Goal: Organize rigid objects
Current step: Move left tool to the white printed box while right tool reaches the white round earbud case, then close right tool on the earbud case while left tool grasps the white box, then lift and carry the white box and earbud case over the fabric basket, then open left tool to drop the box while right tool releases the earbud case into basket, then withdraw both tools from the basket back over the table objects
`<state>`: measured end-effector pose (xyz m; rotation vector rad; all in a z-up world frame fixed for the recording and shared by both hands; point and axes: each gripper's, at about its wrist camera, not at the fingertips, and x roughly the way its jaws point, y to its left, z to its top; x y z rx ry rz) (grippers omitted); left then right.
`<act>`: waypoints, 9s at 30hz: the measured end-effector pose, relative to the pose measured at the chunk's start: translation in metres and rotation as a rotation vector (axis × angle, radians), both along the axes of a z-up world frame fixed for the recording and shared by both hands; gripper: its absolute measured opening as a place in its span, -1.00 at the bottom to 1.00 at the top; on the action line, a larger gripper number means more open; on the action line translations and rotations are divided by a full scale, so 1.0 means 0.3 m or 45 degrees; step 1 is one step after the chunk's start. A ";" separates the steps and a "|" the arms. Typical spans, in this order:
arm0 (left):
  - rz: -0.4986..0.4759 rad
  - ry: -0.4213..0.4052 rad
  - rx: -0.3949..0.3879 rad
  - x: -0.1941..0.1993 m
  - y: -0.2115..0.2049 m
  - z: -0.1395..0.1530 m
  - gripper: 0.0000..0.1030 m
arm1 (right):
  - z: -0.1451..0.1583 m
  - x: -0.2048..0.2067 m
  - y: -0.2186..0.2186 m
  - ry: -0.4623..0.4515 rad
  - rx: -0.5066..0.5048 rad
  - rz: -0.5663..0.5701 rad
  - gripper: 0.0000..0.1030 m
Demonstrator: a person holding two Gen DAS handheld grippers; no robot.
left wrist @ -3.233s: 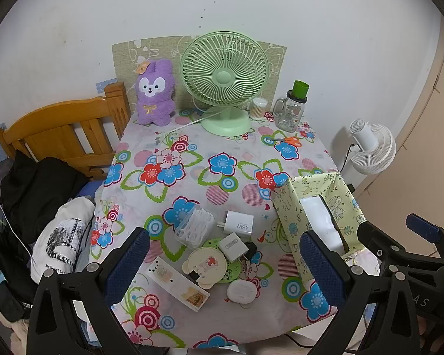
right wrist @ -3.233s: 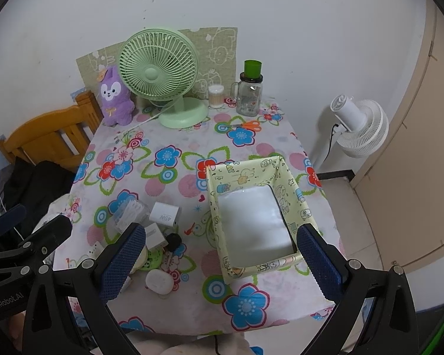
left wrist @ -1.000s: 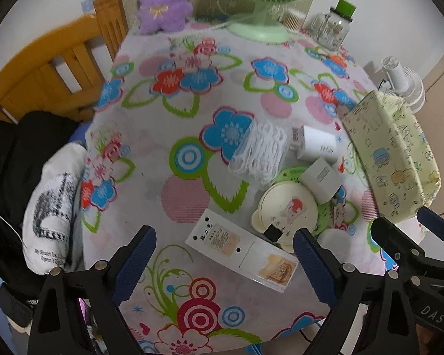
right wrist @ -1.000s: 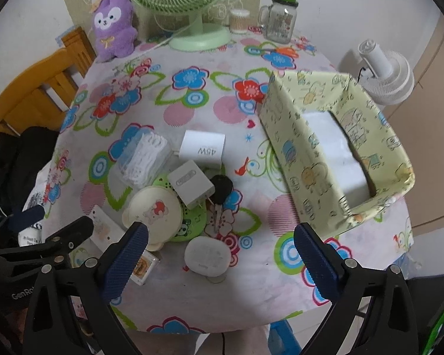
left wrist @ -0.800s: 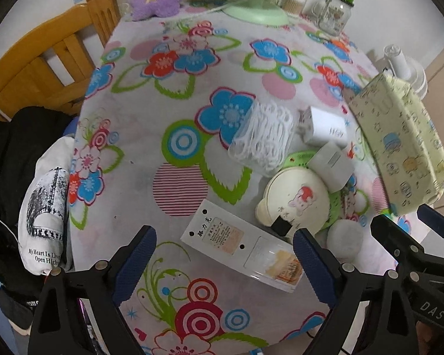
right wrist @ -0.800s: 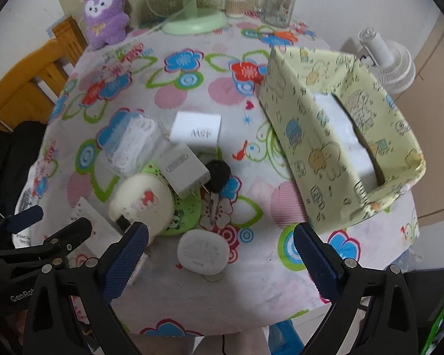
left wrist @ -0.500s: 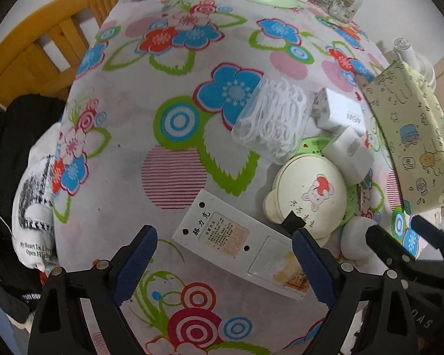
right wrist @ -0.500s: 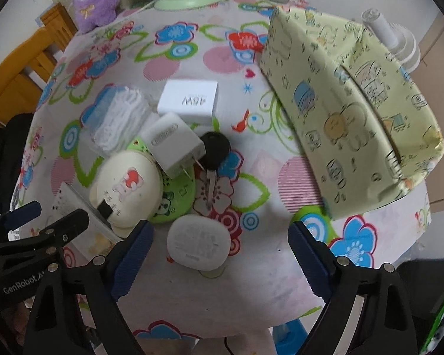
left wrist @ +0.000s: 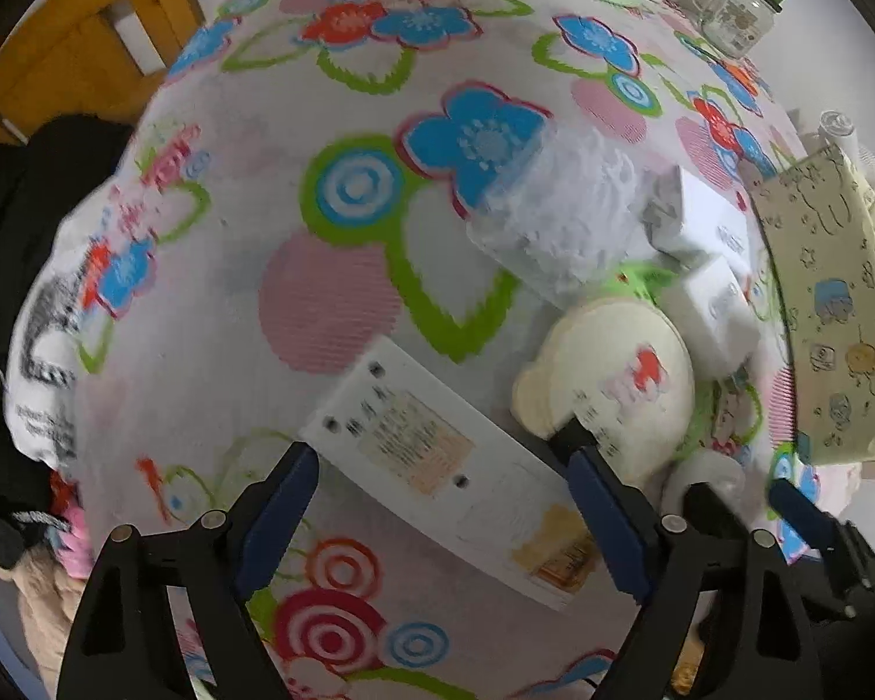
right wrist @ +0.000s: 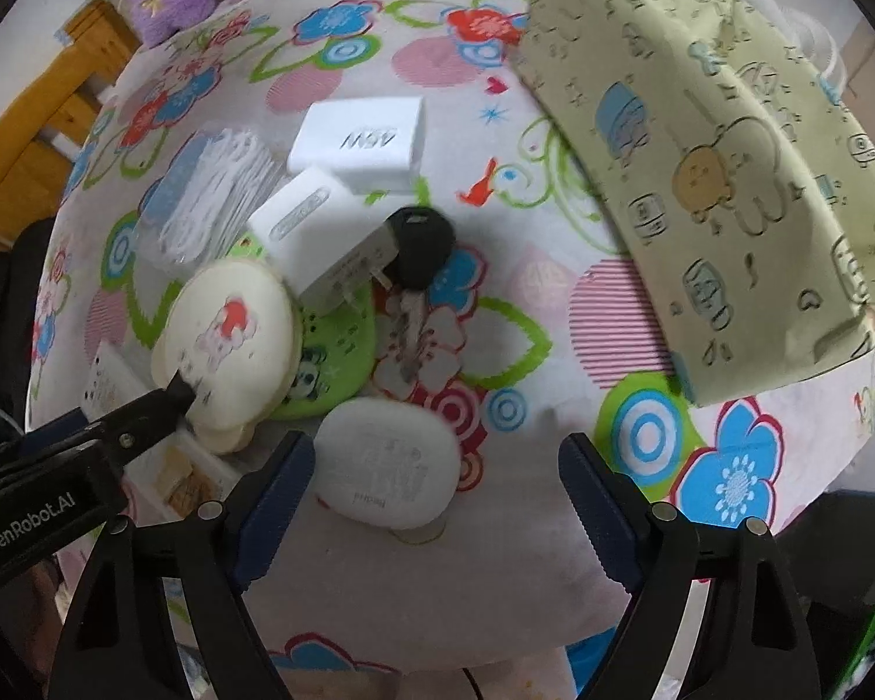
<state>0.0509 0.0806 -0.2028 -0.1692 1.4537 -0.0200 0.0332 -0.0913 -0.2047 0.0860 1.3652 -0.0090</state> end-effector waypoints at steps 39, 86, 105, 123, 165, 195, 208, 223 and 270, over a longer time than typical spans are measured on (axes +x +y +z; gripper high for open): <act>0.255 0.068 0.013 -0.017 0.068 0.003 0.31 | 0.007 0.099 0.053 -0.039 -0.063 0.276 0.14; -0.228 -0.064 0.114 -0.011 -0.071 0.254 -0.11 | 0.204 0.037 0.056 -0.131 0.058 0.053 0.15; -0.489 -0.291 0.080 -0.002 -0.155 0.461 -0.11 | 0.447 -0.040 -0.008 -0.308 -0.065 -0.139 0.15; -0.346 -0.341 0.118 0.068 -0.384 0.514 -0.11 | 0.496 0.085 -0.249 -0.340 -0.020 0.000 0.15; -0.125 -0.187 -0.008 0.243 -0.973 0.357 -0.11 | 0.396 0.328 -0.865 -0.224 -0.066 0.187 0.15; -0.114 -0.102 0.093 0.253 -1.007 0.252 0.50 | 0.329 0.374 -0.835 -0.176 -0.043 0.263 0.15; -0.198 -0.169 0.277 0.223 -0.901 0.343 0.75 | 0.339 0.353 -0.703 -0.172 0.045 0.336 0.15; -0.264 -0.076 0.289 0.174 -0.827 0.284 0.77 | 0.227 0.292 -0.663 -0.059 0.019 0.251 0.16; -0.372 -0.356 0.061 0.036 -0.543 0.511 0.79 | 0.532 0.060 -0.479 -0.330 -0.007 0.018 0.71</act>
